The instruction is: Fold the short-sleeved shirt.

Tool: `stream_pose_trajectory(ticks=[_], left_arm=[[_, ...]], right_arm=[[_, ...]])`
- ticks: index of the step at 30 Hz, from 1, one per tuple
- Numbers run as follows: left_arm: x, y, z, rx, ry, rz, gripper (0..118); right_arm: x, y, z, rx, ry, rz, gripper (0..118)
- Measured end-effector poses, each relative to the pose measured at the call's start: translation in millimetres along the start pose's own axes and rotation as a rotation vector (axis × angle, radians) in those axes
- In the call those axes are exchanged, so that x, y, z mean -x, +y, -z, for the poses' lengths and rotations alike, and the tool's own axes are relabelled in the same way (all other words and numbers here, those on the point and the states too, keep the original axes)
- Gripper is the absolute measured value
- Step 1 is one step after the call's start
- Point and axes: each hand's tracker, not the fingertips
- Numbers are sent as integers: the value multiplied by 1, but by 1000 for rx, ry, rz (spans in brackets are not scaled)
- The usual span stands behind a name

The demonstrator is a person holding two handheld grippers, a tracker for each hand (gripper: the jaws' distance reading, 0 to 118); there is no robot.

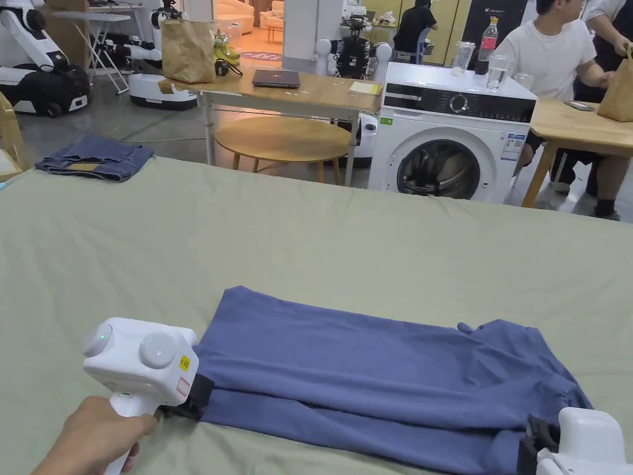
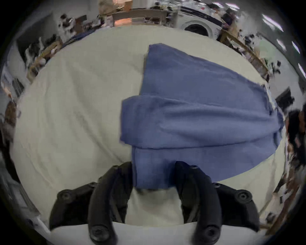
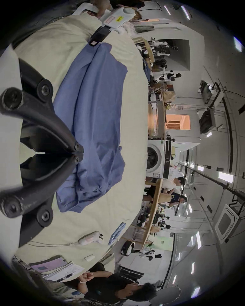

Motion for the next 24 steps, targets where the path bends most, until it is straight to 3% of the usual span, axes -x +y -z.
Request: stream_pose_trajectory(ticks=[3,6,9,12,14,19,24], left_arm=[[1,-5,-6,-27,-41,-13,5],[4,-10,-10,-29,-84,0,4],[10,-16,-16,-61,-110,-28,4],[8,-23,-27,-87,-119,-49,4],[8,-27,-32,-106,-123,-57,4],[9,-31,-32,-108,-142,-77,4],[10,-32,-29,-99,-145,-81,4]], right_arm=[[-12,3,1,24,7,24,0],[-30,11,-1,30,11,28,2],[-53,27,3,67,-10,9,37],[-82,39,14,146,10,48,54],[-96,44,27,190,-17,61,55],[-114,41,65,323,22,141,55],[-106,14,115,521,-37,62,55]])
